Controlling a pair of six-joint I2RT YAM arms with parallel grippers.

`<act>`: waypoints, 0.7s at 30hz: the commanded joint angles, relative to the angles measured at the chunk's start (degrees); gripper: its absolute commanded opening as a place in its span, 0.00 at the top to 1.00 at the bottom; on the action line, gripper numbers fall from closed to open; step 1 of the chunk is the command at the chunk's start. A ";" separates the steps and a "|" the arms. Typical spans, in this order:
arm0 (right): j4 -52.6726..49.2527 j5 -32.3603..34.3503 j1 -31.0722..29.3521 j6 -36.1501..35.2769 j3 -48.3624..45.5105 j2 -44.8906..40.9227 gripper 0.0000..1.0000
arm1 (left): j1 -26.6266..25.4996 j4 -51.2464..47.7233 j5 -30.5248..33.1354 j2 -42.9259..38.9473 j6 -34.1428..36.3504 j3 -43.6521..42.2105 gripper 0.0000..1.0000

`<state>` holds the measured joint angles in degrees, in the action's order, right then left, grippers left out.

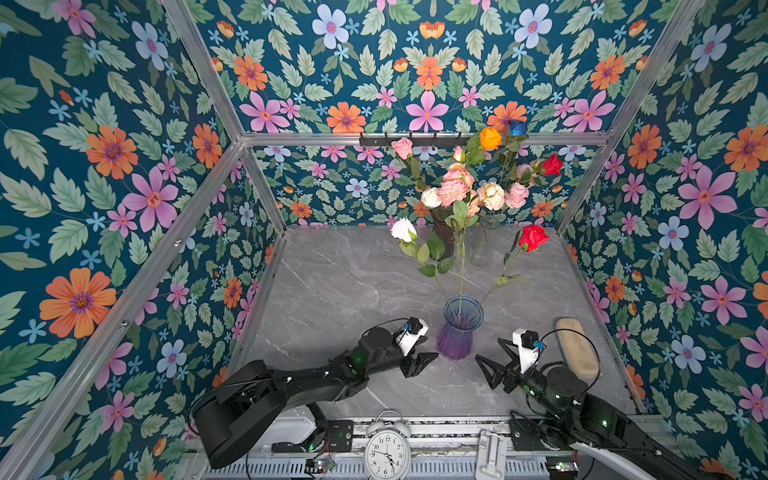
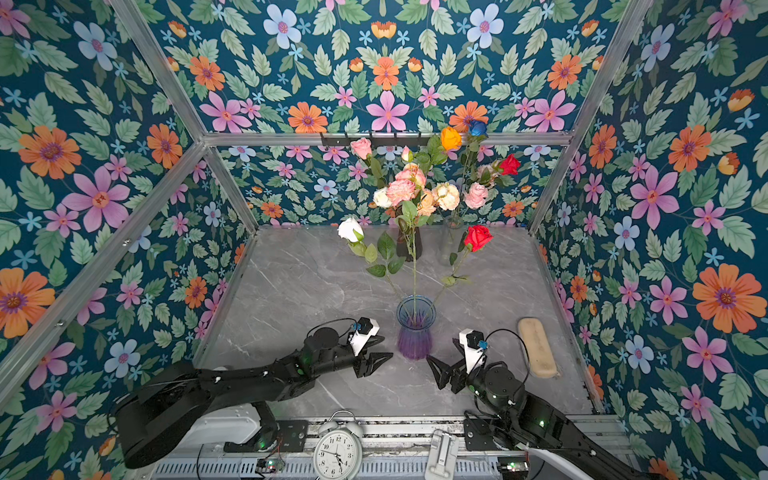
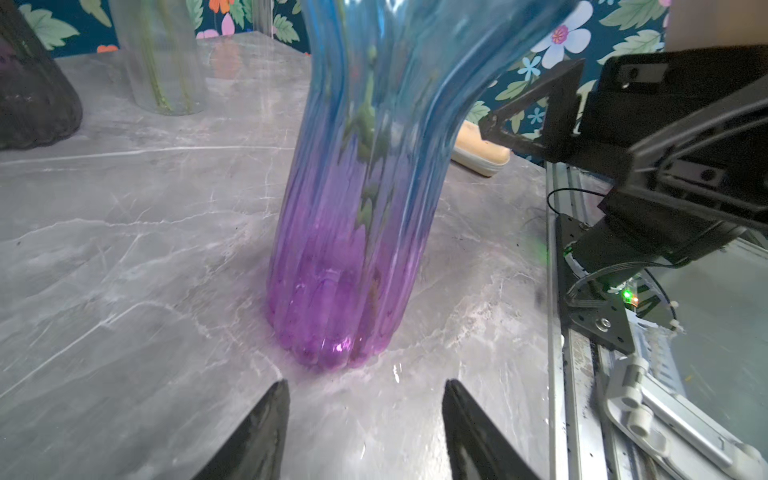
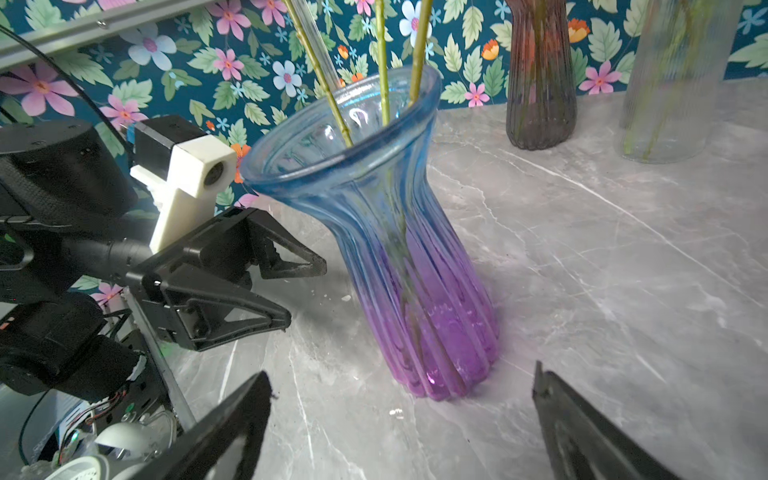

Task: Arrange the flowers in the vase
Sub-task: 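Reach the left gripper down around the base of the blue-purple vase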

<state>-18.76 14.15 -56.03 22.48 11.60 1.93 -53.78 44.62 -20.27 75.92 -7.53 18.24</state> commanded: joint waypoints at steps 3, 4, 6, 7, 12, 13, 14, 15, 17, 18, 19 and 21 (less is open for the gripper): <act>-1.94 1.13 -0.04 2.12 2.12 0.36 0.01 | -0.43 15.86 0.43 7.90 -3.48 0.04 0.34; -2.26 1.13 -0.04 2.26 2.41 0.14 0.01 | -0.68 17.48 0.92 9.37 -4.24 0.04 0.32; -3.11 1.06 -0.01 2.31 2.99 -0.32 0.01 | -1.43 20.15 2.68 12.09 -5.55 0.07 0.30; -3.53 0.97 -0.04 2.17 3.27 -0.50 0.01 | -1.90 21.52 3.98 13.45 -6.05 0.28 0.27; -4.33 0.29 -0.04 1.85 3.65 -0.62 0.01 | -3.30 31.00 7.08 21.16 -9.31 1.23 0.22; -4.32 0.31 -0.01 1.86 3.57 -0.62 0.01 | -3.39 32.35 7.30 22.76 -9.93 1.96 0.20; -4.28 0.24 -0.04 1.81 3.48 -0.62 0.01 | -3.50 33.08 7.56 24.12 -10.25 2.66 0.19; -4.40 0.26 -0.04 1.73 3.49 -0.62 0.01 | -3.60 33.67 8.03 25.35 -10.38 3.41 0.19; -4.74 -0.11 -0.04 1.45 3.74 -0.63 0.01 | -3.74 34.23 9.24 26.91 -10.15 4.54 0.20; -5.07 -0.33 -0.04 1.26 3.91 -0.70 0.01 | -3.87 34.30 10.02 27.37 -9.88 5.03 0.20; -5.39 -0.62 -0.04 1.17 4.18 -0.70 0.01 | -3.88 34.17 10.63 27.75 -9.64 5.46 0.21; -6.33 -0.79 -0.02 1.07 4.57 -0.81 0.01 | -3.88 33.40 11.37 28.34 -8.94 6.83 0.22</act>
<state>-24.38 13.80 -56.03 23.81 15.44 1.32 -57.65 74.59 -11.40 103.72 -16.53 23.88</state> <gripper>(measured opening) 0.991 0.786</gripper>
